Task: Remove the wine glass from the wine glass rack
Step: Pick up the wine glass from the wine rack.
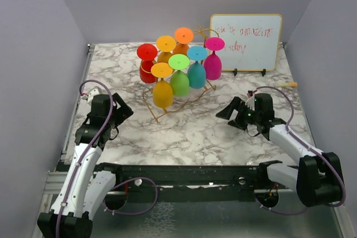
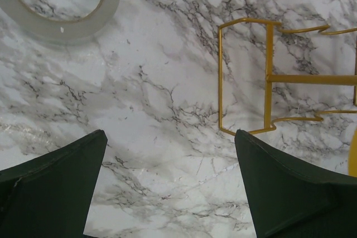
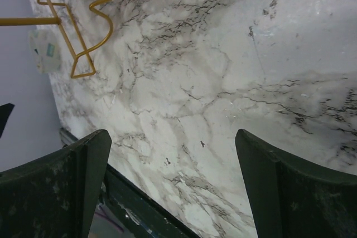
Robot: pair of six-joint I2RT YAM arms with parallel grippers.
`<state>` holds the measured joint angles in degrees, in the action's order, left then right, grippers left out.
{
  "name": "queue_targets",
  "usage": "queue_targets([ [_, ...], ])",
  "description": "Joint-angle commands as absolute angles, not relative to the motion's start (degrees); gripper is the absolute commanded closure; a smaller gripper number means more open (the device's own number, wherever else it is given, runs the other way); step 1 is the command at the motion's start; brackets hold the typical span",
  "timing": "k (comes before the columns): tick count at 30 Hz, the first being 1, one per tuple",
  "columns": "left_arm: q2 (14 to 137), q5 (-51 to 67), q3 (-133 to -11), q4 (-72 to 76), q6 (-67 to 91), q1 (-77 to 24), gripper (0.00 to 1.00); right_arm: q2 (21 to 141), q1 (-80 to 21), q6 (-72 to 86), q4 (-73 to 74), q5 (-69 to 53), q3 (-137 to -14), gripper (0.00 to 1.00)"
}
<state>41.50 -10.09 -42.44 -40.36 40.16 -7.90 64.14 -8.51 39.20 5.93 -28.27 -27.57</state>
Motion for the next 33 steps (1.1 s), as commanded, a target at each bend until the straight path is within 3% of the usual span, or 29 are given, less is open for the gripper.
queue_targets([
  [1,42.85,-9.94,-39.55,-39.11,45.77,-7.82,0.01,66.12,-8.88,44.48,-7.2,-36.22,-24.39,0.0],
  [12,42.83,-1.02,-28.92,-32.14,53.18,-7.83,0.04,77.29,-19.02,50.1,-25.37,-38.21,-21.03,0.0],
  [18,44.87,9.58,-25.74,-22.0,50.26,-7.91,0.07,86.39,-24.25,58.41,-41.15,-32.47,-21.39,0.0],
  [25,49.42,14.68,-22.59,-14.39,50.76,-8.0,0.07,97.6,-27.99,64.73,-49.81,-25.13,-26.29,0.0],
  [33,55.01,17.85,-20.86,-6.21,53.34,-8.65,0.1,109.65,-29.31,71.45,-59.61,-18.1,-30.77,0.09],
])
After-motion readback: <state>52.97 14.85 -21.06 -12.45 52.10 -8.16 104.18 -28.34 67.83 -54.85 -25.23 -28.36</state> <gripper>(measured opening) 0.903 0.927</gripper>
